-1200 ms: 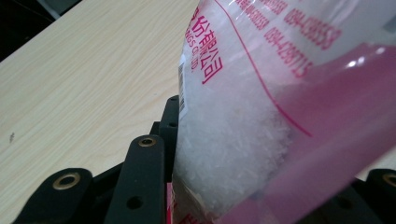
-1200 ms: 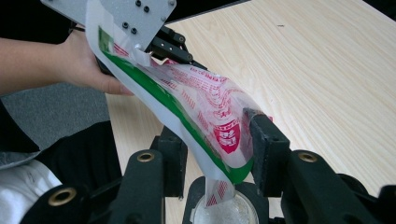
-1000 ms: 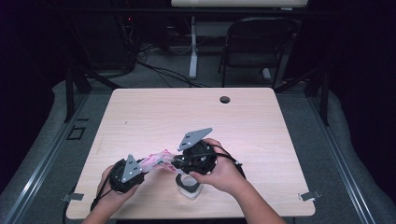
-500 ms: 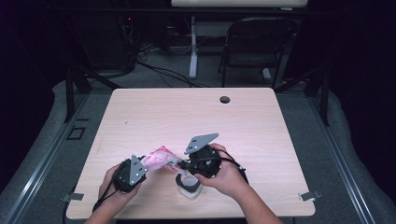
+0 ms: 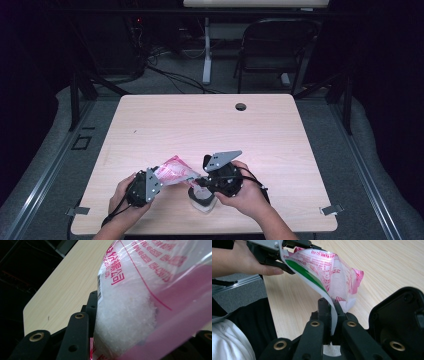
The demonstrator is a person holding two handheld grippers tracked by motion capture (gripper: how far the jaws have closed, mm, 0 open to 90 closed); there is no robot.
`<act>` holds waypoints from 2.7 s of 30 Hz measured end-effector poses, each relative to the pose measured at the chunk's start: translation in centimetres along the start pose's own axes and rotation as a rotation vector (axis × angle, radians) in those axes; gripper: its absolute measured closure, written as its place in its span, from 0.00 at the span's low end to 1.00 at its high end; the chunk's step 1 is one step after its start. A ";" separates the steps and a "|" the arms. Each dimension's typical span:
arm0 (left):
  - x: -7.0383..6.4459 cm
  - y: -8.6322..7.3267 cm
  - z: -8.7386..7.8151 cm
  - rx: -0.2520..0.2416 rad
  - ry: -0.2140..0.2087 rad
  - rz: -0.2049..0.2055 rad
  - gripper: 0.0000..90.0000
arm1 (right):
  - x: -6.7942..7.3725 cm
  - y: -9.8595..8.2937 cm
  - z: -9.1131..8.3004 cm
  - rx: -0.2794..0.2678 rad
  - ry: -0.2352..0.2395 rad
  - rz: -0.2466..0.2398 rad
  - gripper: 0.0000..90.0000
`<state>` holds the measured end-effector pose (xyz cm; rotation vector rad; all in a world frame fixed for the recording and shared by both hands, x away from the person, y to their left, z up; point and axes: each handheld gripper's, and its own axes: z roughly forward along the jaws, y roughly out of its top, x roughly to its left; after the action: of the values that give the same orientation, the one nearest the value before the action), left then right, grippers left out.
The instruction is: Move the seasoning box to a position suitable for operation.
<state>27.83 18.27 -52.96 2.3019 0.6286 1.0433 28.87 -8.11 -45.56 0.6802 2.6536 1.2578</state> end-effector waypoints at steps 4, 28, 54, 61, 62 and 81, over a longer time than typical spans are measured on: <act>0.0 0.4 0.1 -0.005 0.010 0.018 0.74 | 0.0 -0.5 -0.2 -0.010 -0.001 0.013 1.00; -0.4 0.4 -0.3 -0.025 0.120 0.096 0.74 | -0.2 -1.0 0.3 0.001 0.019 0.050 1.00; -0.8 1.0 -1.1 -0.044 0.242 0.199 0.74 | -0.2 -1.7 0.7 0.024 0.038 0.075 1.00; -0.9 1.3 -1.5 -0.057 0.279 0.228 0.74 | -0.1 -1.8 0.7 0.021 0.039 0.078 1.00; -0.9 1.3 -1.5 -0.055 0.281 0.232 0.74 | -0.2 -1.8 0.6 0.033 0.036 0.074 1.00; -1.0 2.4 -2.2 -0.078 0.314 0.270 0.75 | 0.0 -2.7 0.7 0.039 0.022 0.086 1.00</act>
<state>25.95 16.46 -50.75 2.2144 0.3894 1.5482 28.17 -9.10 -48.01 0.7987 2.7004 1.2444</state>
